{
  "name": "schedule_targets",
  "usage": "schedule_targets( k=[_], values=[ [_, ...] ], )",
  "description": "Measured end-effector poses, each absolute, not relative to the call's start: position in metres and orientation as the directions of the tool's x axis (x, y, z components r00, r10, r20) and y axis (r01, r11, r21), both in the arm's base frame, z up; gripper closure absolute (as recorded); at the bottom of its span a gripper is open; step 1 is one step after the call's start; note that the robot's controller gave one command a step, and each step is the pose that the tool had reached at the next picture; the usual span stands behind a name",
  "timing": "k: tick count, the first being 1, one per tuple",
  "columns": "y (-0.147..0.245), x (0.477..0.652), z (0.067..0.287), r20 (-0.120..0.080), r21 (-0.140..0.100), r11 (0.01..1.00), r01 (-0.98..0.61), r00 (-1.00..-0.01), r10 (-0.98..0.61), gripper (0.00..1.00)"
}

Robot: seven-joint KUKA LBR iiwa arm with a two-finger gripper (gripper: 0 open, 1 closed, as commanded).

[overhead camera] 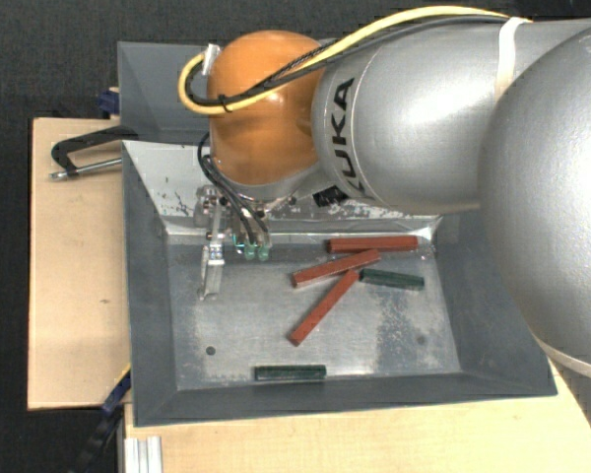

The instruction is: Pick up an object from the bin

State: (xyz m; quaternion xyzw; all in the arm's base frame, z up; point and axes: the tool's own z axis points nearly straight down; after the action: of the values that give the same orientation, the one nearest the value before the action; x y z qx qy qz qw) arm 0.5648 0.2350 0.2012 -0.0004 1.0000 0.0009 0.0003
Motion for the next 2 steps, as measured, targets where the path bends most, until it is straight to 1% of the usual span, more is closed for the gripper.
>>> schedule_targets(
  k=[1, 2],
  values=[
    [0.222, 0.583, 0.155, -0.006, 0.003, 0.999, -0.038, -0.999, -0.038, 0.00],
    [0.213, 0.596, 0.129, 0.001, 0.001, 0.999, -0.047, -0.999, -0.047, 0.00]
  ],
)
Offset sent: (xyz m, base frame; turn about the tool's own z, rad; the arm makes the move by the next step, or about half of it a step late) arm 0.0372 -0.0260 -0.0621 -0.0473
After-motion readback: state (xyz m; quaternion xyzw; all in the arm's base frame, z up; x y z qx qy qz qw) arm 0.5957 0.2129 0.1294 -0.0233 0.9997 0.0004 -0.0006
